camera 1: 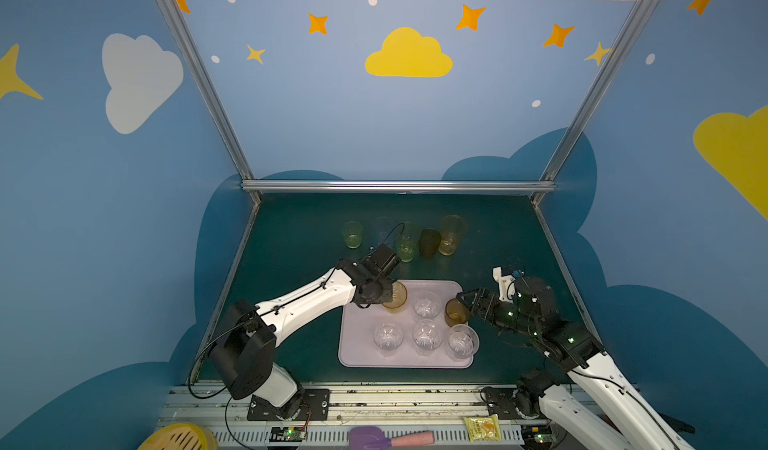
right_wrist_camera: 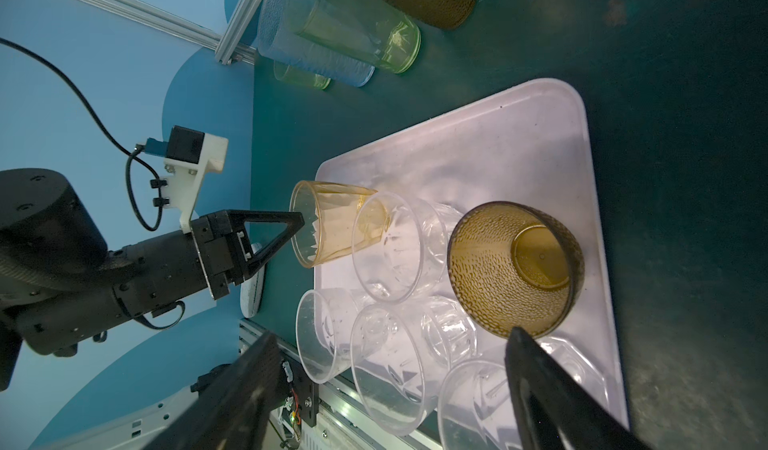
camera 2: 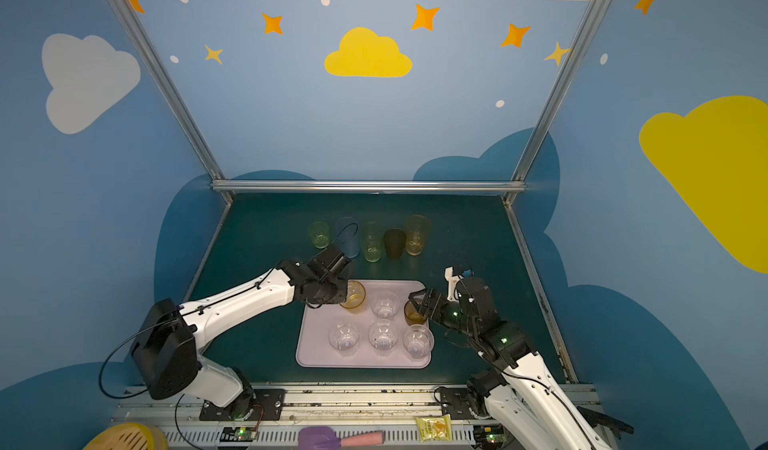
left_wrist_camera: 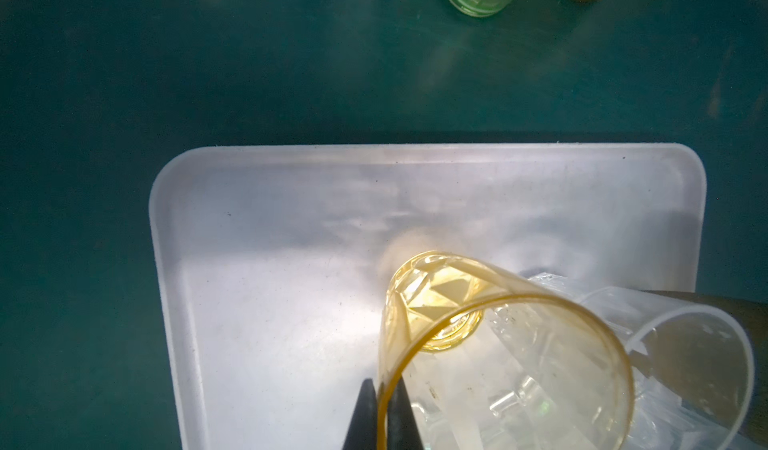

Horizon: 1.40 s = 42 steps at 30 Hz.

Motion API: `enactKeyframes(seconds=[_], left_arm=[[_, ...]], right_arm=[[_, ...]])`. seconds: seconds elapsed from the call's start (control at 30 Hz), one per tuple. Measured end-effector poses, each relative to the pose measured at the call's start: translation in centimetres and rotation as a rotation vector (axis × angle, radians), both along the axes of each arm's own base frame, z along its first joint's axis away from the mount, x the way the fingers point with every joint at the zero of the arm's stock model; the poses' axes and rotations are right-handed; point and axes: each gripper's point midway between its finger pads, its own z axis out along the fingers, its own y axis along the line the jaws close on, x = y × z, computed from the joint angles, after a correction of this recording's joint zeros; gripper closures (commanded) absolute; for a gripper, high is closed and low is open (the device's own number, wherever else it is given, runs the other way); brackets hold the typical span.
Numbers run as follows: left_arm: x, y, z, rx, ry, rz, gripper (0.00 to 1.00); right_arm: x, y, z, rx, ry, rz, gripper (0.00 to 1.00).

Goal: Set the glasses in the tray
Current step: 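Lower the yellow glass onto the tray beside the clear glasses, then open the left gripper and raise it back toward the glass row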

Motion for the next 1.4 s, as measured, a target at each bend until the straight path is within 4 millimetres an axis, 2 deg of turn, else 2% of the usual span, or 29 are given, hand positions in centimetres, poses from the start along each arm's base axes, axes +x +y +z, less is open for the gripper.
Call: enactKeyframes(seconds=[0.2, 0.37, 0.53, 0.77, 0.9, 1.0, 1.03, 1.23, 1.4], left_arm=[[0.0, 0.0, -0.1, 0.001, 0.004, 0.006, 0.92], [0.1, -0.1, -0.1, -0.005, 0.001, 0.010, 0.84], [0.2, -0.2, 0.0, -0.014, -0.002, 0.020, 0.66], [0.4, 0.3, 0.2, 0.001, -0.014, 0.040, 0.46], [0.9, 1.3, 0.9, 0.007, -0.039, 0.072, 0.28], [1.7, 2.4, 2.0, -0.014, -0.068, 0.111, 0.04], [2.0, 2.8, 2.5, -0.023, -0.081, 0.126, 0.00], [4.3, 5.5, 4.8, -0.078, -0.147, 0.229, 0.00], [7.2, 8.8, 6.2, -0.124, -0.210, 0.346, 0.00]], right_arm=[[0.0, 0.0, -0.2, -0.002, 0.003, -0.001, 0.16], [0.0, 0.0, -0.3, -0.004, 0.007, 0.000, 0.16], [0.0, 0.0, -0.4, -0.006, 0.011, 0.000, 0.16], [0.0, 0.0, -0.4, -0.007, 0.011, 0.000, 0.16], [0.0, 0.0, -0.4, -0.008, 0.014, 0.000, 0.16], [-0.1, -0.1, -0.6, -0.013, 0.019, 0.000, 0.16], [-0.1, -0.1, -0.6, -0.016, 0.021, 0.001, 0.16], [-0.3, -0.2, -0.9, -0.032, 0.027, 0.009, 0.16], [-0.5, -0.5, -0.5, -0.053, 0.034, 0.016, 0.16]])
